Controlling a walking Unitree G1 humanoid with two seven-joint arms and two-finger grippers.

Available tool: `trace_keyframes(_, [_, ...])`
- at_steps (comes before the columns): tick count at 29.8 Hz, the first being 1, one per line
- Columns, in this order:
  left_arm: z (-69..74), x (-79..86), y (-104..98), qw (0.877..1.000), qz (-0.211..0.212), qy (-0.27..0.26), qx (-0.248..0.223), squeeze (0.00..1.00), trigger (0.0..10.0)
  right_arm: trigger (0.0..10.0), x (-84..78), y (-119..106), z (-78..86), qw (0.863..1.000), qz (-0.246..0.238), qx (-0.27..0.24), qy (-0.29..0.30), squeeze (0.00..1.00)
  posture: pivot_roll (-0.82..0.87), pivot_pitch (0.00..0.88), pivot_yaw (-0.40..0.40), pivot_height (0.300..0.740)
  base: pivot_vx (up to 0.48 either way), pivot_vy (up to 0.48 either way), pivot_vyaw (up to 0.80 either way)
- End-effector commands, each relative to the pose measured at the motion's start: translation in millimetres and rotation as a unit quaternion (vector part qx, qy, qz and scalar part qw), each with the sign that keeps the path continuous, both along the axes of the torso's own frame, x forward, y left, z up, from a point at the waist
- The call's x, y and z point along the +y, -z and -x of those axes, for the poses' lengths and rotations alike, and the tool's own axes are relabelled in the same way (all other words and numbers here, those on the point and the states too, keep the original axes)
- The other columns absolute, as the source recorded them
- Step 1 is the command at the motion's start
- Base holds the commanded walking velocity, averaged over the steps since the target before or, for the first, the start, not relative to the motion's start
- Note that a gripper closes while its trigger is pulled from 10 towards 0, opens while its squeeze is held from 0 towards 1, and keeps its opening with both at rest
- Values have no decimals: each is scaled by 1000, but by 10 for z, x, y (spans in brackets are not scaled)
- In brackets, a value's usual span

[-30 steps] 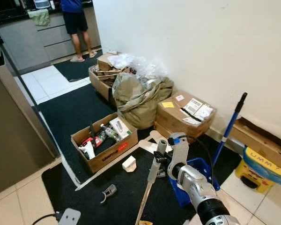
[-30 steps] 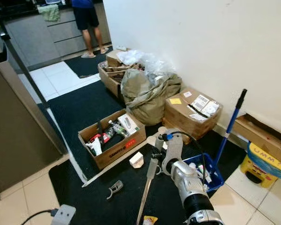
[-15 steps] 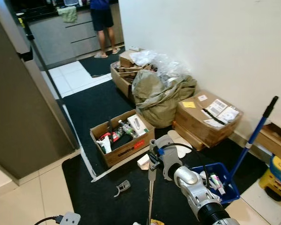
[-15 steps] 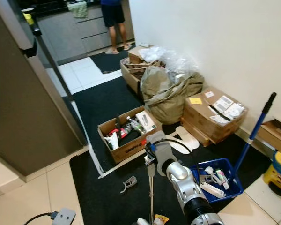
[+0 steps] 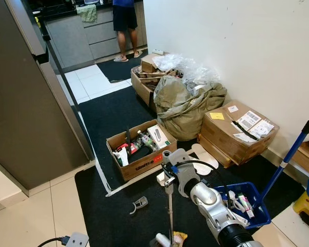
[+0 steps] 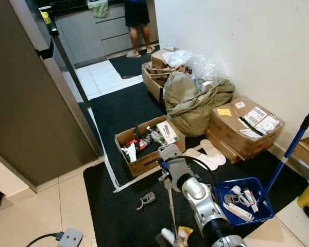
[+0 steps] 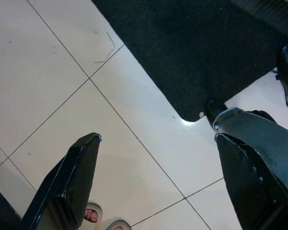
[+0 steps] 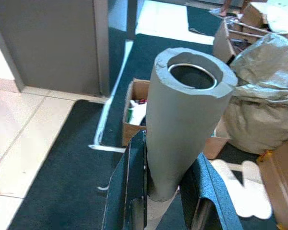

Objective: Sweep floor

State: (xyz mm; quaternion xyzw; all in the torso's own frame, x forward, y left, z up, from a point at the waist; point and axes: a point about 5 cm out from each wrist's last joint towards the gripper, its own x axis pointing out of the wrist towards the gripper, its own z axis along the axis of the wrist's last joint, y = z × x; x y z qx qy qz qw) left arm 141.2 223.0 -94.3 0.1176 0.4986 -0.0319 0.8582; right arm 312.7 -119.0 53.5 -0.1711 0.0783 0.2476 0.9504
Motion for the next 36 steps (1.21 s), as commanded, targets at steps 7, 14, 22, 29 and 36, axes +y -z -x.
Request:
trace_keyframes(7, [23,54,-1,1000,-8,-1,7,0,10000,10000,-41,-136,-99,996,67,-58,-8,0,-16,27,83,740,0,0,0])
trace_keyframes(14, [19,51,-2,1000,-7,-1,7,0,10000,10000,-77,-162,-118,995,67,-69,6,0,-18,28,85,740,0,0,0])
trace_keyframes(22, [13,50,-4,1000,-6,-1,6,0,10000,10000,-149,-215,-158,993,74,-84,28,0,-16,26,84,740,0,0,0])
trace_keyframes(29, [10,49,-4,1000,-6,-2,6,0,10000,10000,-229,-234,-185,991,84,-92,51,0,-16,26,84,740,0,0,0])
trace_keyframes(36, [9,48,-5,1000,-6,-2,6,0,10000,10000,-266,-226,-193,990,90,-90,61,0,-16,26,84,740,0,0,0])
